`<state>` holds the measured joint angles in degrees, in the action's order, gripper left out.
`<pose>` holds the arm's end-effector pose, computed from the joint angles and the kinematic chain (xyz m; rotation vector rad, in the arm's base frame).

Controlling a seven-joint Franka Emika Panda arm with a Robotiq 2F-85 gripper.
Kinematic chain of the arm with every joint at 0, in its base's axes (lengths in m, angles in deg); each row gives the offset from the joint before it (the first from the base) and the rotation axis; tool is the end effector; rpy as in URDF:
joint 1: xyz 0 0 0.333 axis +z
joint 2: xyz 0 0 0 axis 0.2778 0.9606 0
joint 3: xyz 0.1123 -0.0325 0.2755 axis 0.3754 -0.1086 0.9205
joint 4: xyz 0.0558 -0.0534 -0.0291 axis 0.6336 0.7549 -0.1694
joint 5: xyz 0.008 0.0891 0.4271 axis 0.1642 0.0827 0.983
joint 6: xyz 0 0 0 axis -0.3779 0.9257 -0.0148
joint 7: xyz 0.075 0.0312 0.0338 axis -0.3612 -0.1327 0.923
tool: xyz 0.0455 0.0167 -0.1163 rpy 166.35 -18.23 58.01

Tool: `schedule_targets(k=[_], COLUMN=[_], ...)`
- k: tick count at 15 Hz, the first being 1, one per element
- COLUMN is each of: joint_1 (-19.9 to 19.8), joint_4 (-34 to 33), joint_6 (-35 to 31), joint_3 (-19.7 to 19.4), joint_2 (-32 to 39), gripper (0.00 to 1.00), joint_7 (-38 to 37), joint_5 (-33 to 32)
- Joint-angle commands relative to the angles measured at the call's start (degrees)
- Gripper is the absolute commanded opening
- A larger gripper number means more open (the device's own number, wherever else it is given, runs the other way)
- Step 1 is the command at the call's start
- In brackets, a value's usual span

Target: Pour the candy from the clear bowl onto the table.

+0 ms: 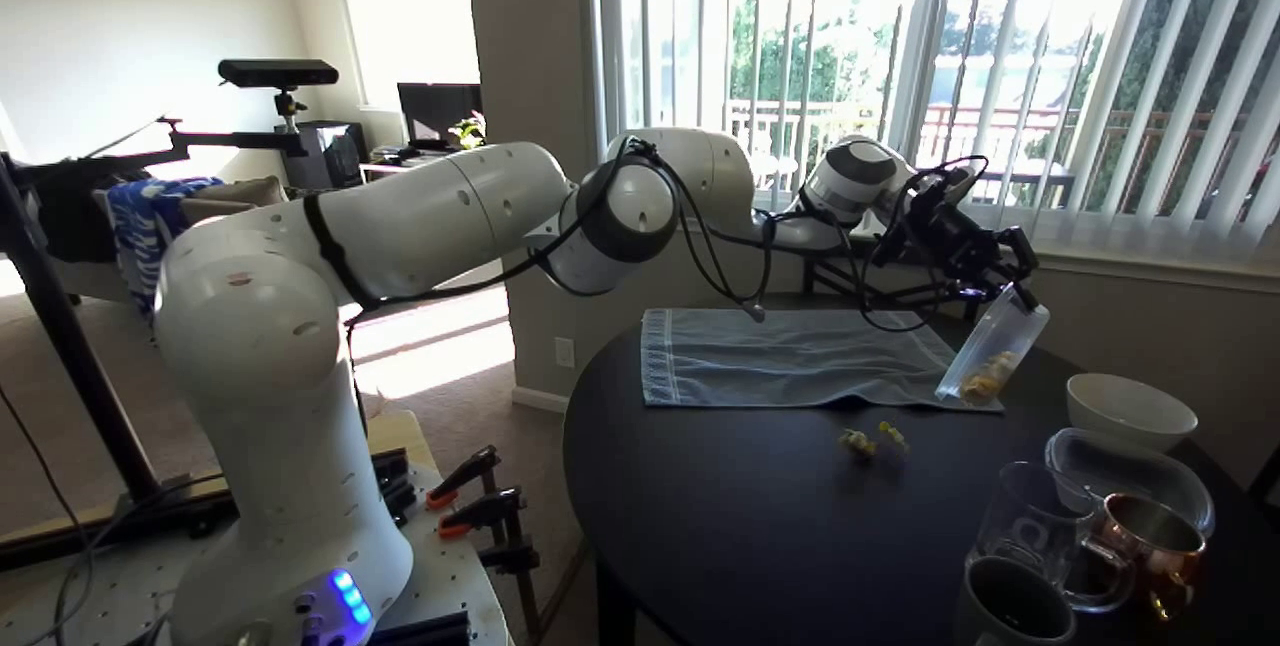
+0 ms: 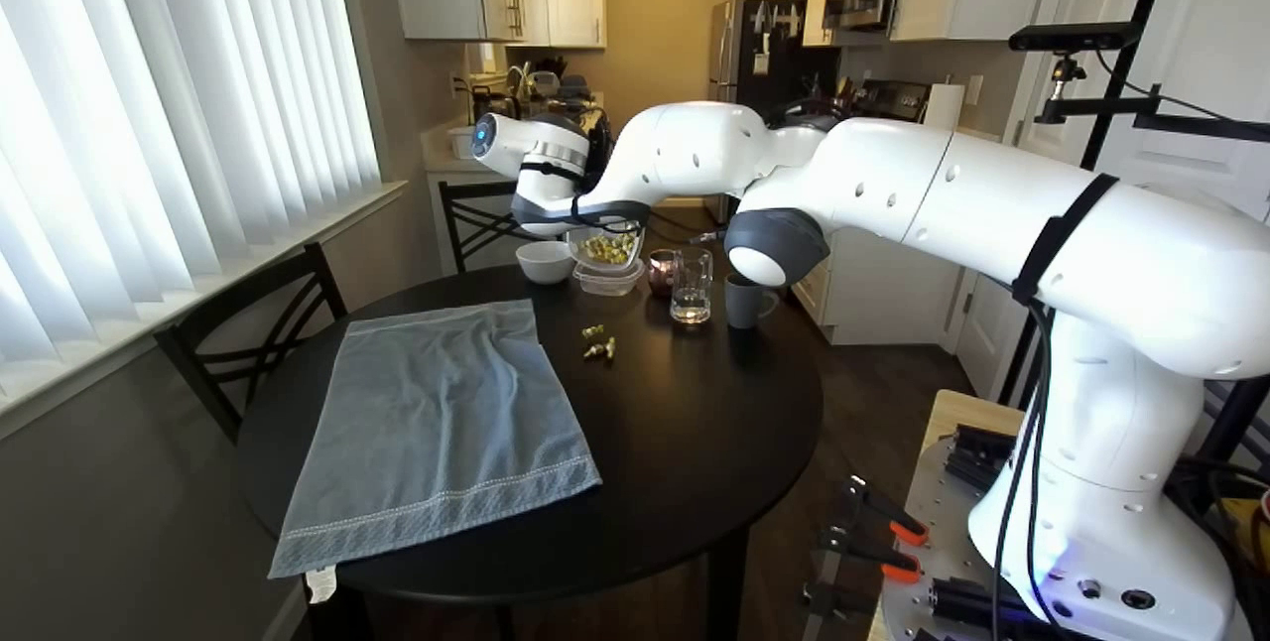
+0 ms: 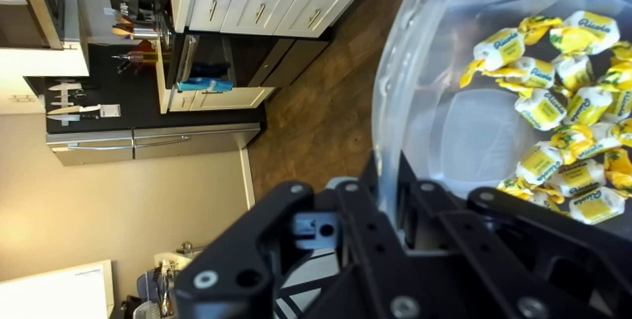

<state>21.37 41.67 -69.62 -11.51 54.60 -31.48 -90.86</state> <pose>0.8349 -0.1561 0.2833 2.0234 0.0920 -0.0370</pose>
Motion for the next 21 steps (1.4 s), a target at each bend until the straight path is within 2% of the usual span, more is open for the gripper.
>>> schedule_targets(k=[1, 4, 9, 10, 11, 12, 13, 14, 15, 16, 17, 18, 19, 20, 21], joint_1=[0.0, 0.6, 2.8, -0.2, 2.7, 2.7, -0.3, 2.7, 2.9, -0.1, -0.1, 2.9, 2.8, -0.1, -0.2], joint_4=[0.6, 1.1, 2.6, -5.0, 2.7, 2.7, -4.7, 2.8, 2.8, -4.4, -4.4, 2.6, 2.5, -4.2, -4.2], joint_6=[-3.5, -5.1, 3.9, 8.7, 7.7, 9.6, 14.1, 13.2, 15.0, 19.3, 21.0, 20.2, 21.2, 24.6, 25.5], joint_3=[1.1, 1.1, -4.6, -2.9, -5.8, -6.2, -4.3, -7.1, -7.5, -5.7, -5.9, -8.6, -8.9, -6.9, -6.9], joint_2=[-1.0, -1.1, 0.2, 3.7, 1.0, 1.4, 4.8, 2.3, 2.9, 6.1, 6.5, 4.3, 4.8, 7.7, 7.8], gripper=[0.01, 0.01, 0.01, 0.01, 0.01, 0.01, 0.01, 0.01, 0.01, 0.01, 0.01, 0.01, 0.01, 0.01, 0.01], joint_7=[3.2, 4.1, 4.3, 5.5, 4.3, 4.6, 6.5, 5.7, 6.1, 7.9, 8.5, 7.7, 8.4, 10.7, 11.5], joint_5=[0.9, 0.4, -4.5, -6.8, -6.5, -7.4, -9.8, -9.2, -10.2, -13.0, -14.4, -14.0, -15.0, -17.9, -19.1])
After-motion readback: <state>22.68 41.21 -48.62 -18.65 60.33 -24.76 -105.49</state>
